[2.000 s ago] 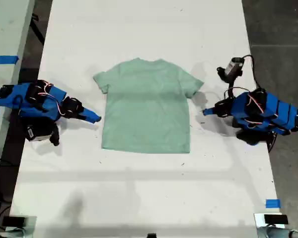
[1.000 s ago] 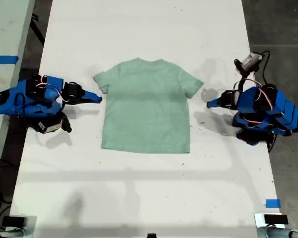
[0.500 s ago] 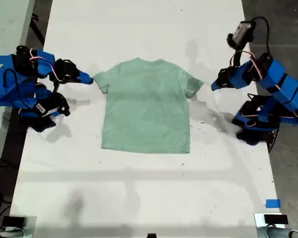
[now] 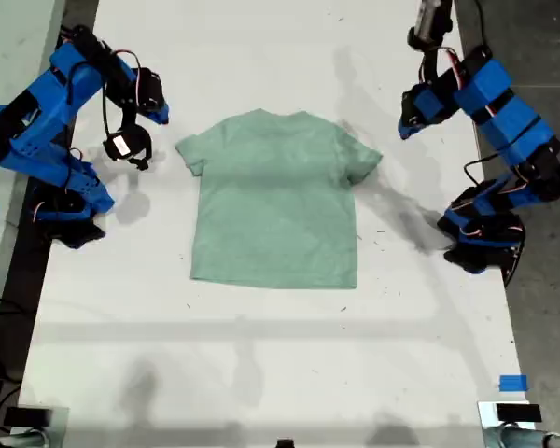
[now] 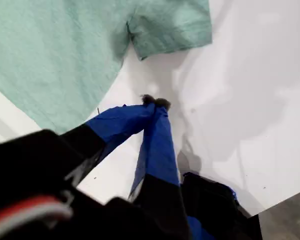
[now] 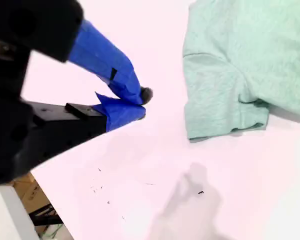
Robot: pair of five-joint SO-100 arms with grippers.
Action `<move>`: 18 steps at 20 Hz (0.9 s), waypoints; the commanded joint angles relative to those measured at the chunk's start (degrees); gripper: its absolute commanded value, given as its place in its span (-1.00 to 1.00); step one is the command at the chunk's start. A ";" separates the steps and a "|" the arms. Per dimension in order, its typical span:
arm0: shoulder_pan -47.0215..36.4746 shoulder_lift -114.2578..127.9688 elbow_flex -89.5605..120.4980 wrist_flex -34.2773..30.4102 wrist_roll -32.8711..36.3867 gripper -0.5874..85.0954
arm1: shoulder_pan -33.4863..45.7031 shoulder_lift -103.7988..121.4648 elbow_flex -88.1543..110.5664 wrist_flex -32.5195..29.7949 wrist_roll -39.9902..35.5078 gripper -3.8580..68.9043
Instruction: Fold tshirt
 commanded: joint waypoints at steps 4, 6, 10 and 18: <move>-2.37 -1.93 -3.87 0.88 3.96 -0.97 | 0.88 -4.13 -8.26 0.97 -4.66 -0.59; -2.46 -1.93 -3.87 0.79 4.04 -0.94 | 0.97 -6.06 -7.29 -1.32 -8.96 -0.26; -2.20 -2.29 -3.78 0.70 4.31 -0.82 | 4.04 -8.35 7.73 -16.79 -17.84 -0.14; -0.79 -2.90 -1.58 -0.62 4.04 -0.83 | 8.44 -24.61 15.82 -32.70 -20.83 -0.12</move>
